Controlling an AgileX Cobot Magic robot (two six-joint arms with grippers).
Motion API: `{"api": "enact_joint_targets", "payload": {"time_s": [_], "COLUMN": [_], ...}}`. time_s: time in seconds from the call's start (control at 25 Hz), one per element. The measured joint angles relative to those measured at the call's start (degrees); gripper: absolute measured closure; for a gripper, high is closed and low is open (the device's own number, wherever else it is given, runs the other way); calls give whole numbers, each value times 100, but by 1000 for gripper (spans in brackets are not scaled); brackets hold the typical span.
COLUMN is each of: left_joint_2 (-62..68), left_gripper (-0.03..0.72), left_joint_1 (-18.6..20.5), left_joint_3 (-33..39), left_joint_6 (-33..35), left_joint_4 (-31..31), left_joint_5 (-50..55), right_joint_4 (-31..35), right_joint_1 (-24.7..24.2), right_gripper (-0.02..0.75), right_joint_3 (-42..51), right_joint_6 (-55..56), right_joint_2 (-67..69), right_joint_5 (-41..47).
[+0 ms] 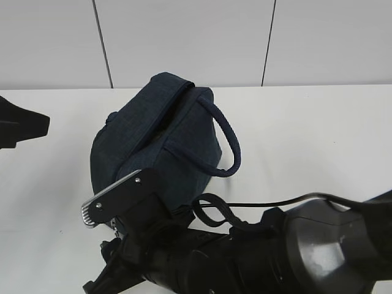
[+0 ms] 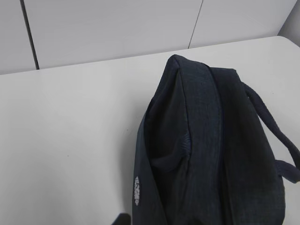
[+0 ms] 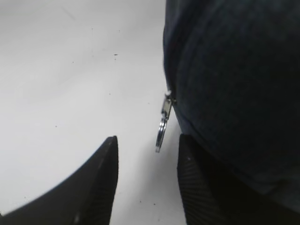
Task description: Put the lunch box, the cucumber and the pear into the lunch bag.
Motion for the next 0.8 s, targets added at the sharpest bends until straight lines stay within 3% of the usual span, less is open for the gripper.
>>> {"api": "enact_joint_targets", "payload": {"time_s": [0.28, 0.36, 0.56, 0.8], "left_joint_2": [0, 0, 0, 0], "left_gripper": [450, 450, 450, 450], "left_joint_1": [0, 0, 0, 0], "left_joint_3": [0, 0, 0, 0], "left_joint_6": [0, 0, 0, 0], "left_joint_4": [-17, -17, -21, -21], "left_joint_5": [0, 0, 0, -6], "right_joint_4": [0, 0, 0, 12], "right_joint_1": [0, 0, 0, 0], "right_gripper": [420, 472, 721, 732], "right_joint_3": [-326, -371, -385, -385], "right_joint_6": [10, 10, 10, 10], "right_joint_2": [186, 199, 199, 140], "right_joint_5": [87, 108, 164, 586]}}
